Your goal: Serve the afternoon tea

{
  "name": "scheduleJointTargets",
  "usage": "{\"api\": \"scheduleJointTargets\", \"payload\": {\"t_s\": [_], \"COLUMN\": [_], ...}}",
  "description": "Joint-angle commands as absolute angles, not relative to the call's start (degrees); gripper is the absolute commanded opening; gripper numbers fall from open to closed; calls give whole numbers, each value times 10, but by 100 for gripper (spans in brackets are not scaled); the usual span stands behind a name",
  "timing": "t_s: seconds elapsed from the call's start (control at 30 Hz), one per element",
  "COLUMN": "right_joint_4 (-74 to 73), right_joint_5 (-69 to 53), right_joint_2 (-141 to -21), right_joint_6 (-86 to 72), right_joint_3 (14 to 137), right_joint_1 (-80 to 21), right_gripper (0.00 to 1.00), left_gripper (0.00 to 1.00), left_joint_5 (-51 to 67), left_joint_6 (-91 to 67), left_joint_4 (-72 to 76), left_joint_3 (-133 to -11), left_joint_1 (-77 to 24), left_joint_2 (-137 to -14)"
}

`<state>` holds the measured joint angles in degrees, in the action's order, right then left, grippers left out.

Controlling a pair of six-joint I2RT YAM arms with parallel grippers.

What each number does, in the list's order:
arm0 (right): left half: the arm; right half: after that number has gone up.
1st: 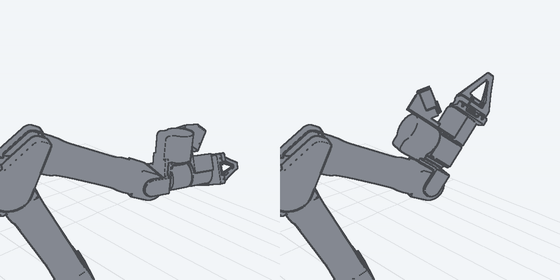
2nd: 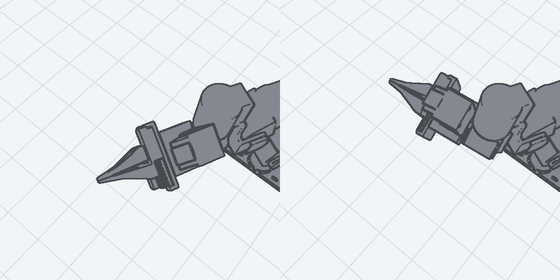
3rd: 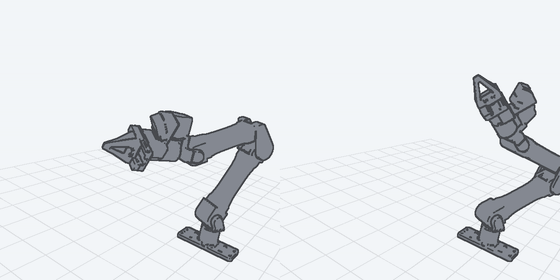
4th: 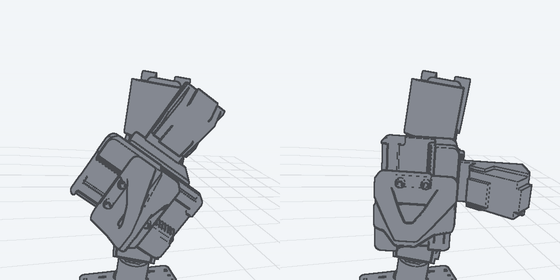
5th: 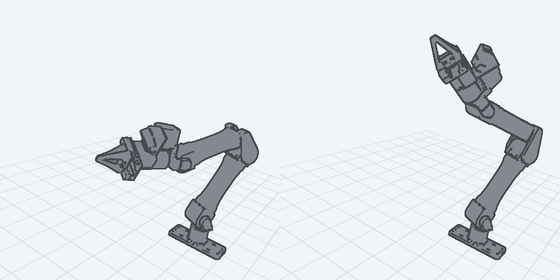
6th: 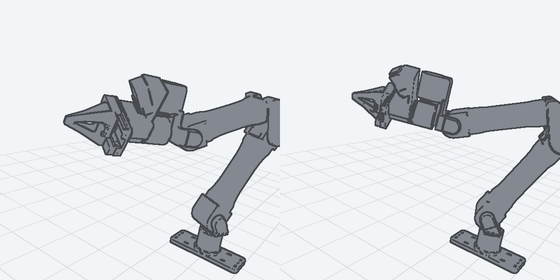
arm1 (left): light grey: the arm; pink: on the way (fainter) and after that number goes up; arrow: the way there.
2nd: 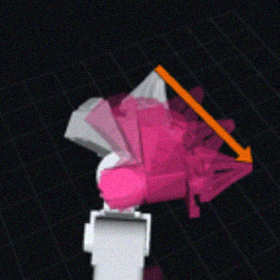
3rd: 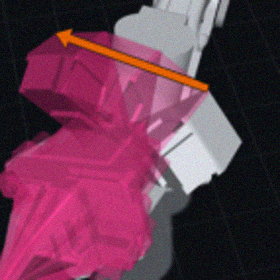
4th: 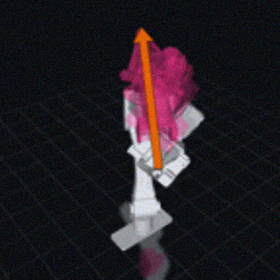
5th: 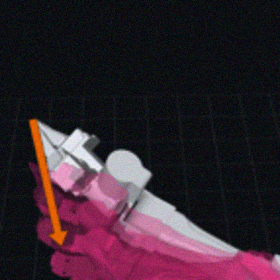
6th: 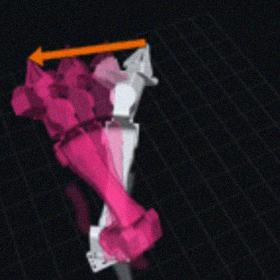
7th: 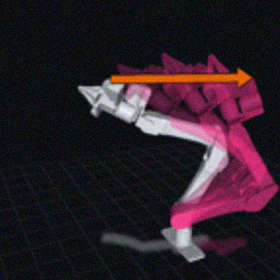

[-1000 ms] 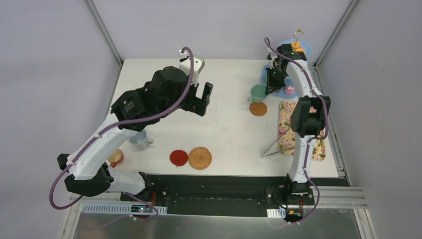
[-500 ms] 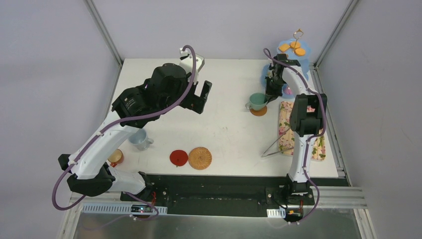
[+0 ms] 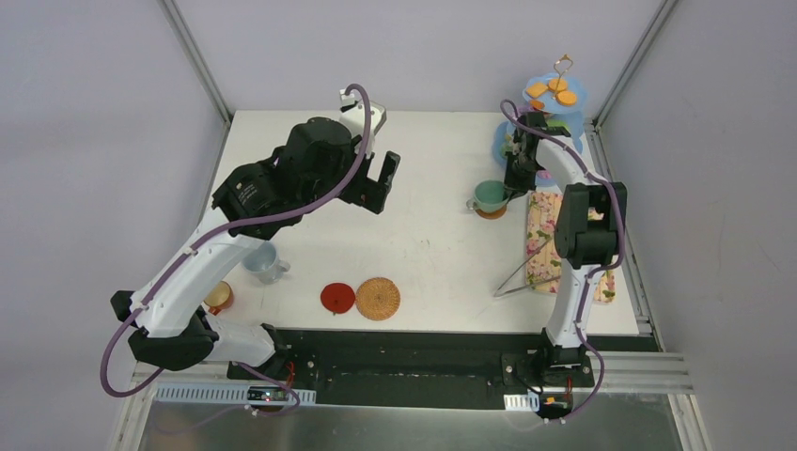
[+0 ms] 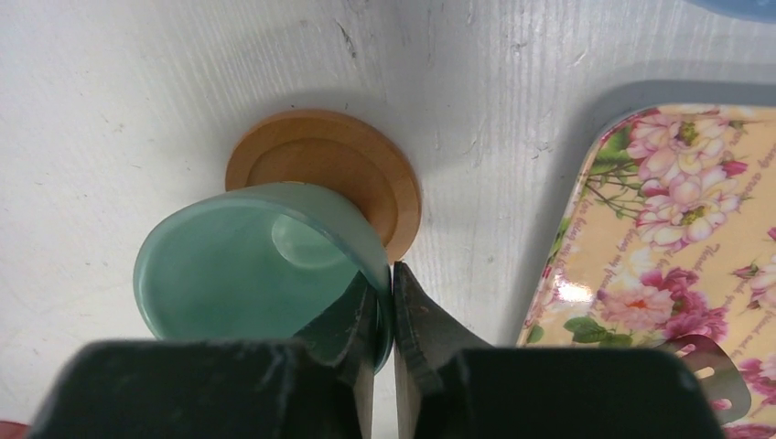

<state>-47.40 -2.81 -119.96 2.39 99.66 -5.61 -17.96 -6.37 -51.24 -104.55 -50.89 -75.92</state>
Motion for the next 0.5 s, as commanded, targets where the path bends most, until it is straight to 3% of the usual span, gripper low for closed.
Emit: {"api": "scheduleJointTargets", "payload": {"t_s": [0.0, 0.43, 0.47], "right_joint_4": [-440, -510, -513], "right_joint_5": [-13, -6, 14], "right_joint_2": [-1145, -1114, -1097], "right_joint_6": [30, 2, -21], "right_joint_3": [974, 1059, 1059], "right_joint_1": [-56, -56, -57], "right_gripper": [14, 53, 68], "left_gripper": [100, 100, 100], "left_joint_5": [-171, -168, -173], "left_joint_6": [-59, -94, -101], "left_joint_4": [-495, -511, -509], "left_joint_3": [-1060, -1103, -1102], "left_joint_1": [-502, -500, -500], "left_joint_2": [-763, -786, -785]}}
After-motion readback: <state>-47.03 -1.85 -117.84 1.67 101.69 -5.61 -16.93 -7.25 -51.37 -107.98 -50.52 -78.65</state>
